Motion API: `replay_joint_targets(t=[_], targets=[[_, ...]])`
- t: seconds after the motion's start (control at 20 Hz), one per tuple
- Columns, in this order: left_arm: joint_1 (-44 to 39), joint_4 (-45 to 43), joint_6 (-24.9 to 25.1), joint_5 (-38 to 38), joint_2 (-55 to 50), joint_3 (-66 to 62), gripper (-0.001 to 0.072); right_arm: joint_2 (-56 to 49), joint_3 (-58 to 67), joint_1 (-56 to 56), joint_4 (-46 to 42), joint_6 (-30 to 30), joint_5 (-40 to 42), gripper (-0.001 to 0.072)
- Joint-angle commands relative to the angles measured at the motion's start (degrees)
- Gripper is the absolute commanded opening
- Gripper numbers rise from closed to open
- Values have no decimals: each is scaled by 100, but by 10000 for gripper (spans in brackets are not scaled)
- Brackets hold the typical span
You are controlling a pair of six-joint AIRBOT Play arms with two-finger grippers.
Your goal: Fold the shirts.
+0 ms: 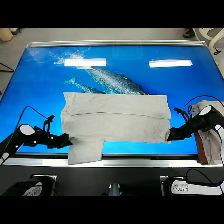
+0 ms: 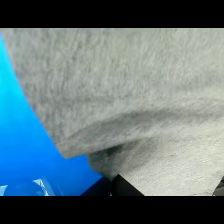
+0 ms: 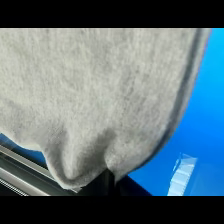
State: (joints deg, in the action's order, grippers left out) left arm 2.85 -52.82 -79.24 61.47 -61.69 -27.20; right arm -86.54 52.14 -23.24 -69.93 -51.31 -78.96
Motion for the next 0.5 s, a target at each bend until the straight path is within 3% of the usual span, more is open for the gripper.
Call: replay_joint_targets(t=[0.0, 0.25, 0.45], targets=[[7, 31, 129, -26, 90, -393, 30, 28, 138, -7, 190, 153, -105, 22], [42, -33, 125, -94, 275, -1827, 27, 188, 1338, -4, 378, 144, -42, 17], [39, -140, -273, -999, 24, -2717, 26, 164, 2151, 498, 407, 120, 1038, 17]])
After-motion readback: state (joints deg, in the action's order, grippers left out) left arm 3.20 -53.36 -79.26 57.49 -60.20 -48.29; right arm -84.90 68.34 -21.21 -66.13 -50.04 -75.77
